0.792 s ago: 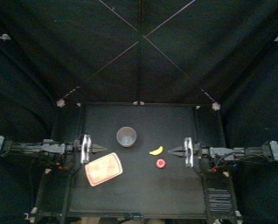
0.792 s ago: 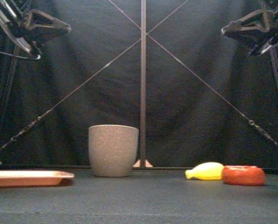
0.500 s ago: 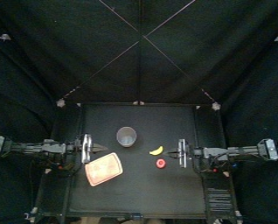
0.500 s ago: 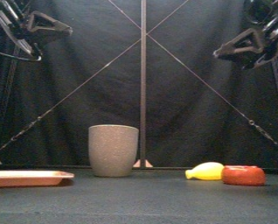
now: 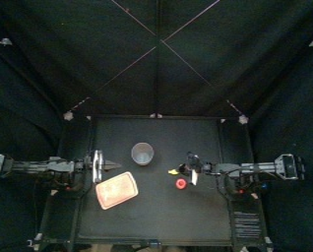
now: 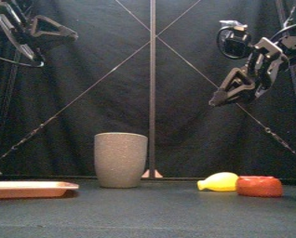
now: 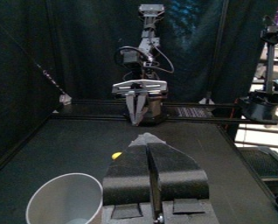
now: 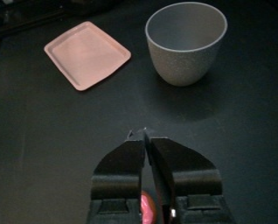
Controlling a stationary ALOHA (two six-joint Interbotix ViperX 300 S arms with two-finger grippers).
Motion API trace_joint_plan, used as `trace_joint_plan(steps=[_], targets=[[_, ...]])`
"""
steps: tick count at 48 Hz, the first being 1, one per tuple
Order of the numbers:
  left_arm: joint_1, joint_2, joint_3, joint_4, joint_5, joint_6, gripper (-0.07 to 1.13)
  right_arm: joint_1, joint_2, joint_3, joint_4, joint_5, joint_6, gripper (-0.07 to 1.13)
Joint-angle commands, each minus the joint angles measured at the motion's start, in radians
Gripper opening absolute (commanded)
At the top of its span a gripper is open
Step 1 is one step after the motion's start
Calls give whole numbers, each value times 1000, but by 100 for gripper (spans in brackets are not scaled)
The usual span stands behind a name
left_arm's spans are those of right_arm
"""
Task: Pick the banana then place it in the grey bowl
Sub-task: Pick the banana
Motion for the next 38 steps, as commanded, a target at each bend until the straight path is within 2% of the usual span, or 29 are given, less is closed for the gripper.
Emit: trace_joint_plan(steps=[1,4,6,15,20,31,38], targets=[[12,5,-9,-2,-9,0,3,-20,-8,2,46,-5,0,83],[17,5,-6,-2,-11,0,3,-40,-3,6,69,-3,0,98],[20,3,-2,-3,-11,0,3,-51,2,6,67,2,-2,102],[40,5,2,-8,-12,2,3,-67,35,-48,66,29,-3,103],[52,5,0,-8,-12,2,3,-51,64,-117,43,160,-11,103],[60,3,0,-8,-14,2,3,-57,170,-273,-87,637,-25,103],[60,5,2,-8,-14,2,3,-64,235,-308,-161,680,-55,103]])
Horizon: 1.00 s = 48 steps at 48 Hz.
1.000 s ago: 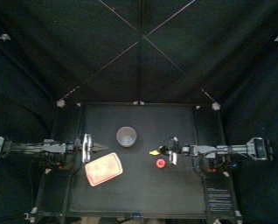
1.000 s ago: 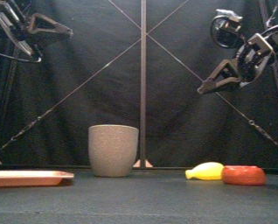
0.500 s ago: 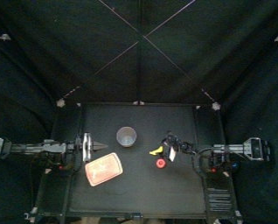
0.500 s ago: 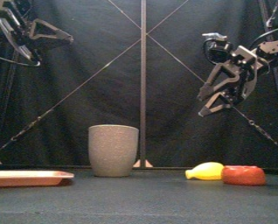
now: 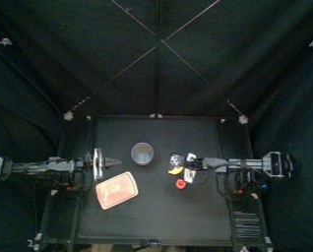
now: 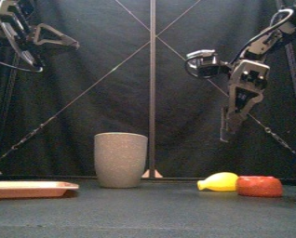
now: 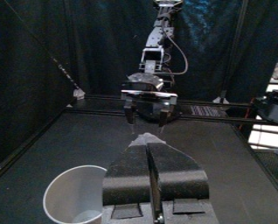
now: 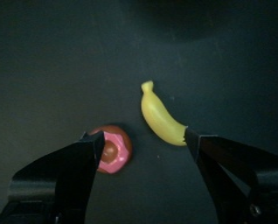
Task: Pick the banana then place it in the grey bowl
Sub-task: Pick the banana
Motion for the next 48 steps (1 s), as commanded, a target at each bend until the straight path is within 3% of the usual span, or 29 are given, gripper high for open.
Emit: trace_joint_plan(steps=[1,31,37,48], targets=[[3,5,-14,0,-11,0,3,-6,29,-41,-51,14,-21,102],[40,3,5,0,-12,0,3,-52,287,-63,-92,-98,-81,100],[41,3,8,-2,-11,0,3,-63,293,-63,-86,-98,-81,88],[51,3,12,-9,-12,0,3,-66,279,-75,-74,-101,-71,52]])
